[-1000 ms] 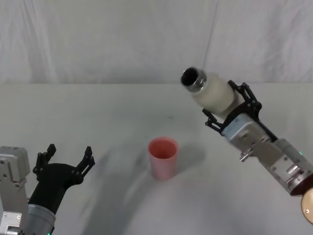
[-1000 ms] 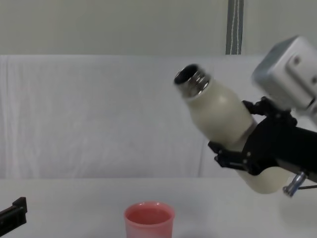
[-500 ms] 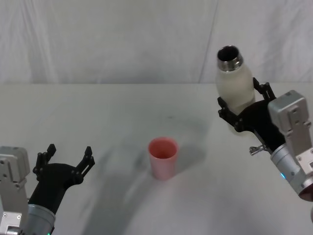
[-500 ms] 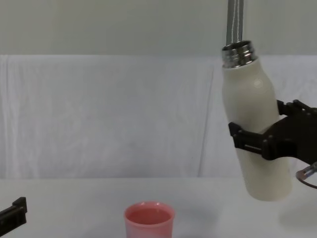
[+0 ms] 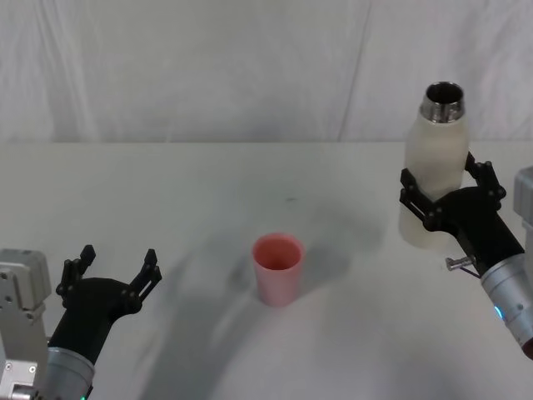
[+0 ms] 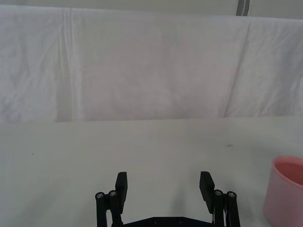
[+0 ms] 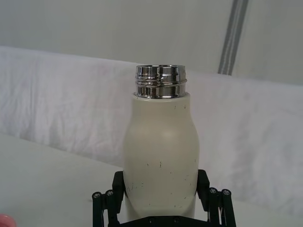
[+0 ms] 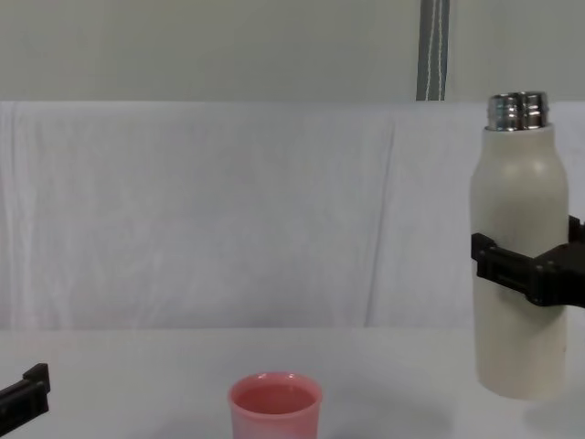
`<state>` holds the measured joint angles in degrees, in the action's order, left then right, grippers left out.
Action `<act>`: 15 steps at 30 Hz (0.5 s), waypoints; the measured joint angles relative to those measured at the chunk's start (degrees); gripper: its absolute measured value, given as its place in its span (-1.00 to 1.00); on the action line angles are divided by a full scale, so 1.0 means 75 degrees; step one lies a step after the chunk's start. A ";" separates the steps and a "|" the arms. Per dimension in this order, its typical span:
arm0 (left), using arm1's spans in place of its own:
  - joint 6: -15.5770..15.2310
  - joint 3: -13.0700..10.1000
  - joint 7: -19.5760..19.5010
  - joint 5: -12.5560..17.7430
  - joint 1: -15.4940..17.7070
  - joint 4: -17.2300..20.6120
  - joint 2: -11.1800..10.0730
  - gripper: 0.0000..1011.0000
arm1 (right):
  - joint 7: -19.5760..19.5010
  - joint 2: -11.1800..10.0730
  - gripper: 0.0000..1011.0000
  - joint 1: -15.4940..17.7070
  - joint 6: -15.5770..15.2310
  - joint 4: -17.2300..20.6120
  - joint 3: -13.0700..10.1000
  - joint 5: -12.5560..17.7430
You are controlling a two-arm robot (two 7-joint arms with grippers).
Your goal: Grasp the thermos with one hand and pour water into the cup lid.
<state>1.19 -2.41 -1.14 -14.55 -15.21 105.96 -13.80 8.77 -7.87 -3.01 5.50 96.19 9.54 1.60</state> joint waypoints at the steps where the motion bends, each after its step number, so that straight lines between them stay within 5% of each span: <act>1: 0.0000 0.0000 0.0000 0.0000 0.0000 0.0000 0.0000 0.98 | -0.0005 0.0009 0.87 0.0013 0.0000 0.0000 -0.0016 0.0025; 15: 0.0000 0.0000 0.0000 0.0000 0.0000 0.0000 0.0000 0.98 | -0.0073 0.0286 0.87 0.0239 0.0153 -0.0229 -0.0313 0.0637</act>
<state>1.19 -2.41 -1.14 -14.54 -15.21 105.95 -13.80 8.22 -5.73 -1.22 6.65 94.47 7.19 6.38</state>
